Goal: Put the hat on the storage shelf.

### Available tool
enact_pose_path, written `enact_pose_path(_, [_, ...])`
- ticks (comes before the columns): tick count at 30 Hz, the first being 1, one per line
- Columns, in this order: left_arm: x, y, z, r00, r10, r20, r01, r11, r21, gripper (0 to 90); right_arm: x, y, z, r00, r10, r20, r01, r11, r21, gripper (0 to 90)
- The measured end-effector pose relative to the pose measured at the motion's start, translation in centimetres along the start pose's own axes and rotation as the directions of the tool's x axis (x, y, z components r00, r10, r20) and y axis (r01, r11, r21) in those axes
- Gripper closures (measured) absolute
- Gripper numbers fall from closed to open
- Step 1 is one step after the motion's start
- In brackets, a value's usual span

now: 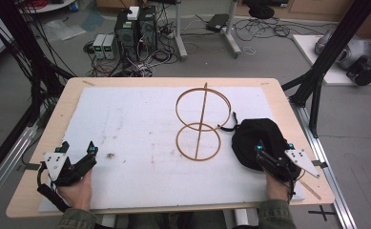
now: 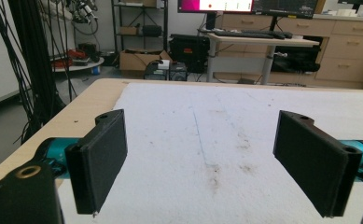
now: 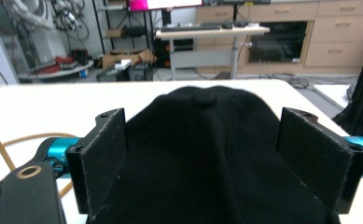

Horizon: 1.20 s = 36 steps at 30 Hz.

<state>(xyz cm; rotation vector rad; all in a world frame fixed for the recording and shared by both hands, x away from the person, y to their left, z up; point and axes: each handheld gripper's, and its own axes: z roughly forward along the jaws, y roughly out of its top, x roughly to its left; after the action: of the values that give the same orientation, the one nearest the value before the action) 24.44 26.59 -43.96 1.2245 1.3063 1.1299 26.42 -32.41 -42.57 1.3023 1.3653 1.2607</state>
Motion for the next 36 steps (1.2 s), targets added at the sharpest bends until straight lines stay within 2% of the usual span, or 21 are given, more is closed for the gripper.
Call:
enact_pose_path(3, [0.09, 0.0, -0.01, 1.0, -0.003, -0.003, 0.003, 1.0, -0.003, 17.9, 0.05, 0.05, -0.2, 1.0, -0.005, -0.005, 0.005, 1.0, -0.017, 15.2])
enact_pose_path(18, [-0.06, -0.03, 0.09, 1.0, 0.001, 0.0, -0.001, 1.0, 0.002, 17.9, -0.07, 0.04, -0.24, 0.9999, -0.014, -0.002, 0.014, 1.0, -0.015, 15.5])
enact_pose_path(29, [-0.05, -0.02, 0.1, 1.0, 0.001, 0.0, -0.001, 1.0, 0.0, 17.9, -0.53, 0.16, -0.01, 0.9999, -0.015, 0.001, 0.015, 1.0, 0.002, 15.5])
enact_pose_path(36, [-0.05, -0.01, 0.1, 1.0, 0.002, 0.001, -0.002, 1.0, 0.0, 17.9, -0.51, 0.12, 0.22, 0.9999, -0.006, -0.012, 0.007, 1.0, 0.022, 15.5])
